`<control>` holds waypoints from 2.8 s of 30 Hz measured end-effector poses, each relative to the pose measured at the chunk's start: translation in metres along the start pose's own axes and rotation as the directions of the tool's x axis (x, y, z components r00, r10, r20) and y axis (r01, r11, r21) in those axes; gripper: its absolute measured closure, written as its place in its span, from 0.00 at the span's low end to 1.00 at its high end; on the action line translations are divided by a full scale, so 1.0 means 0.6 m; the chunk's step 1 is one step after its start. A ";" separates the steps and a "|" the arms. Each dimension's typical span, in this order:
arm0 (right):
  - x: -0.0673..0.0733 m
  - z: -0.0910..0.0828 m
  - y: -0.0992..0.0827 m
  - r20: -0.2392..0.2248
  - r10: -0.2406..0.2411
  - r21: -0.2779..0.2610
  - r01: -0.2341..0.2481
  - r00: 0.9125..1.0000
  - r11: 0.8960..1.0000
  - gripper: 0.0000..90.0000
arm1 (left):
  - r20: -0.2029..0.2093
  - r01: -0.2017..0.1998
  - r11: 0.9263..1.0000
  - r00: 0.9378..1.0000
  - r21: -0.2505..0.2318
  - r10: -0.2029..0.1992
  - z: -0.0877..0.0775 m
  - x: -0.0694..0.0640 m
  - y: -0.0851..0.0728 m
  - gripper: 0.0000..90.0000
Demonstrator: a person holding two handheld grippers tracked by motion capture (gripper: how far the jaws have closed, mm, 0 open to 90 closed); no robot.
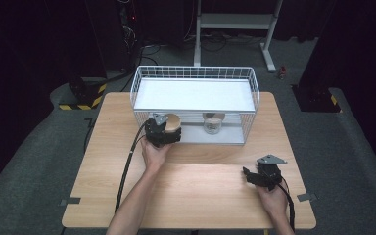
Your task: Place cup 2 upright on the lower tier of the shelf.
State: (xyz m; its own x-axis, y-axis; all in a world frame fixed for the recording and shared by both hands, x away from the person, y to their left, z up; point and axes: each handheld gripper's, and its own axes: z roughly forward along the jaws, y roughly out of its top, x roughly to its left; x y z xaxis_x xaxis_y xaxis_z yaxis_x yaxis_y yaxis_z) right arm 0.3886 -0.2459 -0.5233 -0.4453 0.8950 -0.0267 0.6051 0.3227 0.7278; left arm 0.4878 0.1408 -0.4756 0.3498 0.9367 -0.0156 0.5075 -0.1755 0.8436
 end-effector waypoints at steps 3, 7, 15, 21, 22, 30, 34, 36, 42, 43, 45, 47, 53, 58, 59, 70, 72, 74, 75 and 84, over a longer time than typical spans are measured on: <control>0.000 0.000 0.000 0.001 -0.001 0.000 0.001 1.000 1.000 0.35 | -0.002 0.001 1.000 1.000 -0.002 -0.001 0.000 -0.001 0.000 0.11; 0.000 0.000 0.000 0.001 -0.001 0.000 0.001 1.000 1.000 0.35 | 0.003 -0.001 1.000 1.000 -0.004 0.001 -0.002 0.001 -0.001 0.10; 0.000 0.000 0.000 0.001 -0.001 -0.001 0.001 1.000 1.000 0.35 | 0.013 0.007 1.000 1.000 -0.008 -0.007 -0.006 0.009 -0.002 0.03; 0.000 0.000 0.000 0.001 -0.001 -0.001 0.001 1.000 1.000 0.35 | 0.012 0.007 1.000 1.000 -0.014 -0.007 -0.010 0.009 -0.004 0.03; 0.000 0.000 0.000 0.001 -0.001 -0.001 0.001 1.000 1.000 0.35 | 0.013 0.003 1.000 1.000 -0.013 -0.003 -0.012 0.009 -0.004 0.03; 0.000 0.000 0.000 0.001 -0.001 -0.001 0.001 1.000 1.000 0.35 | 0.018 -0.006 1.000 1.000 -0.022 0.006 -0.027 0.011 -0.005 0.05; 0.000 0.000 0.000 0.002 -0.002 -0.001 0.002 1.000 1.000 0.35 | 0.019 -0.015 1.000 1.000 -0.027 0.016 -0.036 0.013 -0.004 0.06; 0.000 0.000 0.000 0.001 -0.002 -0.001 0.002 1.000 1.000 0.35 | 0.019 -0.016 0.999 1.000 -0.029 0.016 -0.039 0.013 -0.005 0.06; 0.000 0.000 0.000 0.001 -0.001 0.000 0.001 1.000 1.000 0.35 | 0.036 -0.002 1.000 0.999 -0.027 0.003 -0.048 0.015 -0.007 0.08; 0.000 0.000 0.000 0.001 -0.002 -0.001 0.002 1.000 1.000 0.35 | 0.037 -0.003 1.000 0.999 -0.027 0.004 -0.049 0.015 -0.007 0.08; 0.000 0.000 0.000 0.001 -0.001 -0.001 0.001 1.000 1.000 0.35 | 0.041 -0.005 1.000 0.999 -0.027 0.007 -0.053 0.015 -0.008 0.09; 0.000 0.000 0.000 0.001 -0.001 -0.001 0.001 1.000 1.000 0.35 | 0.045 -0.004 0.999 0.999 -0.032 0.006 -0.056 0.015 -0.008 0.09; 0.000 0.000 0.000 0.001 -0.001 -0.001 0.001 1.000 1.000 0.35 | 0.054 0.006 0.999 0.999 -0.039 -0.003 -0.063 0.016 -0.009 0.13; 0.000 0.000 0.000 0.001 0.002 0.001 -0.002 1.000 1.000 0.35 | 0.060 0.012 0.999 0.998 -0.043 -0.009 -0.074 0.021 -0.013 0.15; 0.000 0.000 0.000 0.000 0.003 0.001 -0.003 1.000 1.000 0.35 | 0.056 0.006 0.999 0.998 -0.042 -0.004 -0.079 0.022 -0.013 0.16; 0.000 0.000 0.000 0.000 0.003 0.001 -0.003 1.000 1.000 0.35 | 0.064 -0.003 0.999 0.998 -0.052 0.007 -0.101 0.022 -0.024 0.23; 0.000 0.000 0.000 0.001 -0.001 -0.001 0.001 1.000 1.000 0.35 | 0.060 0.001 0.999 0.998 -0.046 0.002 -0.109 0.020 -0.031 0.27; 0.000 0.000 0.000 0.001 -0.001 -0.001 0.001 1.000 1.000 0.35 | 0.066 0.004 0.999 0.998 -0.048 -0.001 -0.116 0.019 -0.036 0.30; 0.000 0.000 0.000 0.001 -0.001 -0.001 0.001 1.000 1.000 0.35 | 0.066 0.000 0.999 0.998 -0.047 0.003 -0.119 0.018 -0.038 0.32; 0.001 0.000 0.000 0.002 -0.002 -0.001 0.002 1.000 1.000 0.35 | 0.070 -0.029 0.999 0.997 -0.033 0.031 -0.136 0.001 -0.055 0.40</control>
State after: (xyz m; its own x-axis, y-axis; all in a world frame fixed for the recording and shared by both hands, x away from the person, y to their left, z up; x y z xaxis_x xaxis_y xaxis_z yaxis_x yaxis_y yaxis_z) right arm 0.3884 -0.2457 -0.5233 -0.4447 0.8952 -0.0296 0.6038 0.3241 0.7283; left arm 0.4072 0.1721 -0.4596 0.4201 0.9071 -0.0269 0.4710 -0.1926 0.8609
